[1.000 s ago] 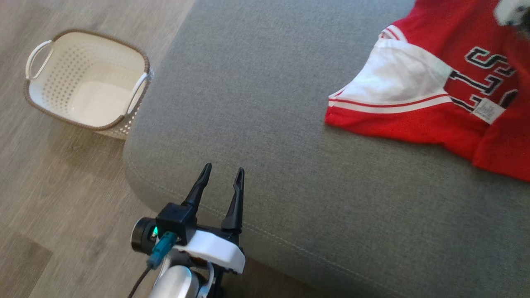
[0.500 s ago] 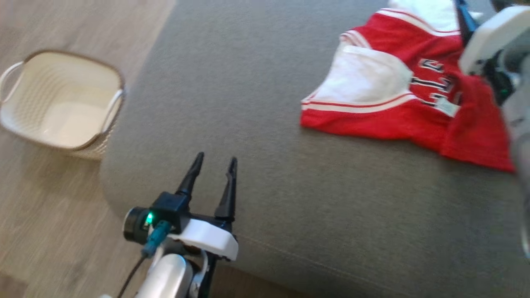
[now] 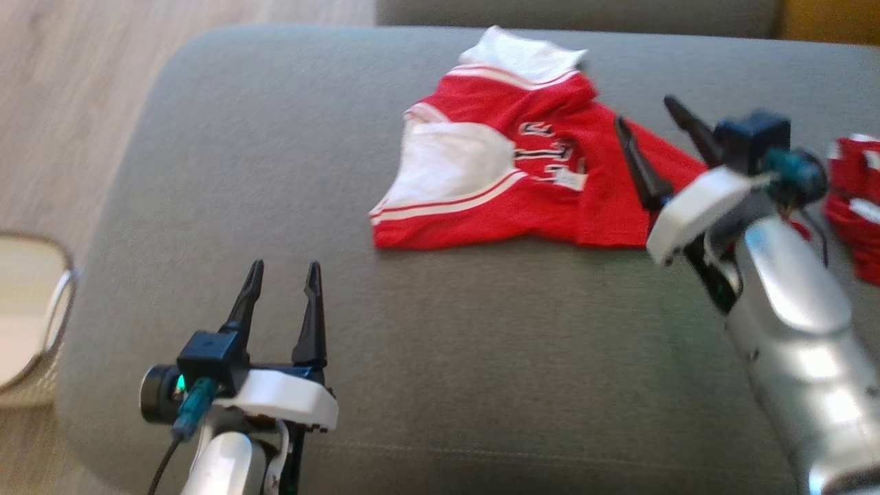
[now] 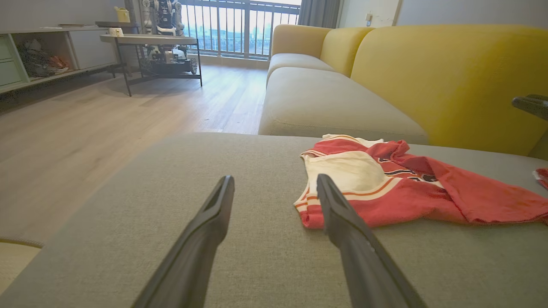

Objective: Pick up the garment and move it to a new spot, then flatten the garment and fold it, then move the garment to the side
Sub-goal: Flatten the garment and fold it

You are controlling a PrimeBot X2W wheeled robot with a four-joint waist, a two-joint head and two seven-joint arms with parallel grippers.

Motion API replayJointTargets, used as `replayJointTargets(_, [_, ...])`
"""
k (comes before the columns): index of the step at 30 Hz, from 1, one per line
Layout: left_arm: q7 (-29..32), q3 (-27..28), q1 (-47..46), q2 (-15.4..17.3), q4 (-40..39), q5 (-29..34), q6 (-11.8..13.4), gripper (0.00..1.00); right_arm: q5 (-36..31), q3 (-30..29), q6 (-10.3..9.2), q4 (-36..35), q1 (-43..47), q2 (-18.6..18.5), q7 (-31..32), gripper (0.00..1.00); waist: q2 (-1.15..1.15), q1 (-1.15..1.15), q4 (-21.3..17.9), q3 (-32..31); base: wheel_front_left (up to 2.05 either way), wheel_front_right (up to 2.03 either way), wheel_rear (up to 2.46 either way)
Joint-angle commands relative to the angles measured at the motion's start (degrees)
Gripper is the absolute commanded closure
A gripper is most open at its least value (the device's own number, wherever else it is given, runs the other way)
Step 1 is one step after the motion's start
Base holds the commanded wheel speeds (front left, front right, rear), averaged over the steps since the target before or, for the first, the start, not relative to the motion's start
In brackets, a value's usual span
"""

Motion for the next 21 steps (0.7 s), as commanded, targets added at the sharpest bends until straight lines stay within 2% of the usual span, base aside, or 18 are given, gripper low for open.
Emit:
replayJointTargets(1, [-0.70,2.74,-0.63,0.15,-2.55,0.48,-0.46,0.00,0.47,0.08,-0.02,-6.74,3.81,0.08,-0.58,0.00,0.00,0.01,-4.34,-3.45,0.00,0.00,0.00])
replayJointTargets(5, [-0.70,3.70,0.56,0.15,-2.87,0.33,-0.76,0.00,-1.36,-1.87,-0.02,-16.18,12.90,0.79,-0.59,0.00,0.00,0.01,-6.14,-4.28,0.00,0.00,0.00])
replayJointTargets(11, [-0.70,4.27,2.02,0.15,-2.64,-0.13,-1.13,0.00,-4.31,-6.61,-0.02,-24.09,23.17,3.87,-0.59,0.00,0.00,0.01,-7.22,-5.20,0.00,0.00,0.00])
replayJointTargets(16, [-0.70,5.08,3.43,0.15,-2.96,0.00,-0.97,0.00,-7.97,-8.62,-0.02,-27.80,29.95,6.04,-0.59,0.00,0.00,0.01,-7.90,-5.50,0.00,0.00,0.00])
replayJointTargets(21, [-0.70,5.03,3.94,0.15,-2.94,0.34,-1.17,0.00,-9.48,-8.79,-0.02,-28.97,32.11,6.93,-0.60,0.00,0.00,0.01,-7.95,-5.48,0.00,0.00,0.00])
